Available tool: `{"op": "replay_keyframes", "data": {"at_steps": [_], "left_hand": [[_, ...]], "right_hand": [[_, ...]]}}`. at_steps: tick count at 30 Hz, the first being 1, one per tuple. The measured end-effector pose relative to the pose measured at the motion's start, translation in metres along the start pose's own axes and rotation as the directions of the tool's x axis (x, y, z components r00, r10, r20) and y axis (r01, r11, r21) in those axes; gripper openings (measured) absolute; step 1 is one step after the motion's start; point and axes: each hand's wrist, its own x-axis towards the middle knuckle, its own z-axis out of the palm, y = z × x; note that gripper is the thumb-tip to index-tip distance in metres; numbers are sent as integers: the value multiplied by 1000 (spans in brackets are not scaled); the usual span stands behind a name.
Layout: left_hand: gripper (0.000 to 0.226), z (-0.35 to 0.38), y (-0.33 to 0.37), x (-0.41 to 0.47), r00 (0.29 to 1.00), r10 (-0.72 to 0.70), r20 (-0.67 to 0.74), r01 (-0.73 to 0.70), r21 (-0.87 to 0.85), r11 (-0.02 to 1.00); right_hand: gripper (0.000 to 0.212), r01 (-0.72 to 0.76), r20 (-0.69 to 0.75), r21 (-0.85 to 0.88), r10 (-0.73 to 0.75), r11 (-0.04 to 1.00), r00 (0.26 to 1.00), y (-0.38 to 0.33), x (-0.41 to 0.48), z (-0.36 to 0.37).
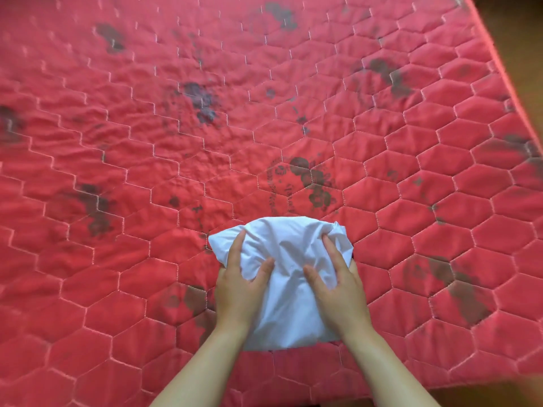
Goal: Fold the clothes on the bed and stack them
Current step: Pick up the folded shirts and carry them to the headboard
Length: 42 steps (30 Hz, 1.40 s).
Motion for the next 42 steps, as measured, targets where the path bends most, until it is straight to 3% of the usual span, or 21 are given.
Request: {"op": "replay_keyframes", "data": {"at_steps": [7,12,18,26,29,36,42], "left_hand": [[66,-139,61,-121,980,-28,-196,6,-114,993],[61,-233,48,-199,912,-88,-400,15,-182,983],[61,-322,-10,-278,764,-241,-598,94,-267,959],[62,-428,-115,-367,482,-441,-757,153,-424,893],[63,-475,-156,-394,405,-441,-801,156,-414,897],[62,-558,-220,-416,380,-456,-805,115,-448,887],[61,-609,-244,-388,473,-483,-737,29,-535,844]], "right_hand": [[62,224,101,25,-225,974,969,-140,-97,-60],[63,417,222,98,-428,904,876,-217,-168,-44],[63,595,434,182,-607,783,666,-282,-248,15],[60,713,627,258,-675,652,390,-356,-366,139],[60,723,663,279,-672,632,331,-380,-415,192],[60,722,701,314,-664,616,260,-426,-476,274],[57,723,704,294,-653,625,278,-468,-471,320]]}}
